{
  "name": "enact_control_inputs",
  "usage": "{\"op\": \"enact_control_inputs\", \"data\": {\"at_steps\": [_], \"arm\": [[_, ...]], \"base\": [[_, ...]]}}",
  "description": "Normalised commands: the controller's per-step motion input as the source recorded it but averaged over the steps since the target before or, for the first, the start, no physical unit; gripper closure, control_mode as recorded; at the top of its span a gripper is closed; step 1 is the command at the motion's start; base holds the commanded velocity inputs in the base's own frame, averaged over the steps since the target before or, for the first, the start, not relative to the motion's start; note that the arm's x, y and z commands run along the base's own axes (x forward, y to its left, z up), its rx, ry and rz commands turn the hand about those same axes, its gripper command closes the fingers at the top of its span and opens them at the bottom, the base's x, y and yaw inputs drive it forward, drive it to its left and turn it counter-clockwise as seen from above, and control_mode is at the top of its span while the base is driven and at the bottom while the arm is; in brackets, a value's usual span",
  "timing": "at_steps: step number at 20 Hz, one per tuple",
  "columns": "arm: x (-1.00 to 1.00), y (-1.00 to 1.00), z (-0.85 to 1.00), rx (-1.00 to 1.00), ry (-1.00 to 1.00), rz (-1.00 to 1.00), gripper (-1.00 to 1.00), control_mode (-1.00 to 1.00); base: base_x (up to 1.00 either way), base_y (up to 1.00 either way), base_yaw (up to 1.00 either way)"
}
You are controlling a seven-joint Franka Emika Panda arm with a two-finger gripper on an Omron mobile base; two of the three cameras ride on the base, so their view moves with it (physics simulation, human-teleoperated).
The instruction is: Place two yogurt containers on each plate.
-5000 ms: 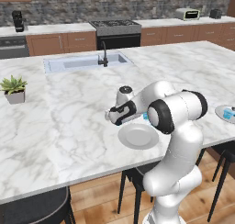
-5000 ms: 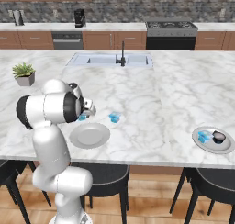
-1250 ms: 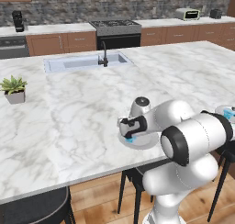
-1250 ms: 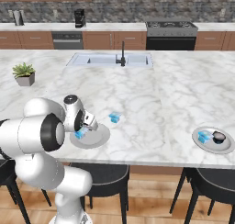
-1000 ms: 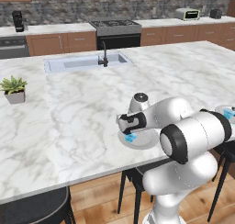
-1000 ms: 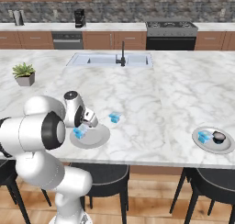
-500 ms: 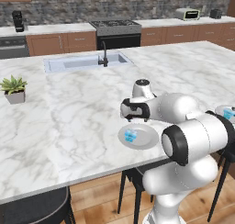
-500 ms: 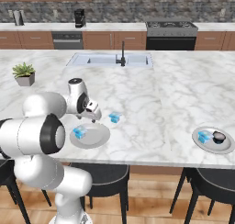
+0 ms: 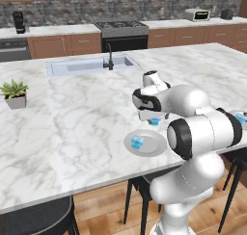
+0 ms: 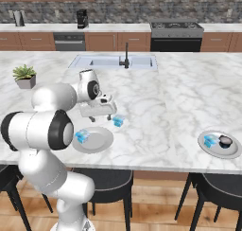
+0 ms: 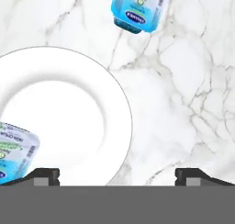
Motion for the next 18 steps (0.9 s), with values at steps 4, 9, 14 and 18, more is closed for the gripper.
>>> {"op": "enact_control_inputs", "data": {"at_steps": [4,9,14,18], "arm": [[0.13,-0.5,0.06,-0.12,0.31,0.18,-1.0,-1.0],[0.07,-0.34,-0.07,0.06,-0.02,0.03,-1.0,-1.0],[0.01,-0.1,-0.06,0.36,-0.18,0.0,-1.0,-1.0],[0.18,-0.03,-0.14,0.38,-0.2,-0.01,-1.0,-1.0]], "base": [[0.0,0.0,0.0],[0.0,0.0,0.0],[0.0,0.0,0.0],[0.0,0.0,0.0]]}}
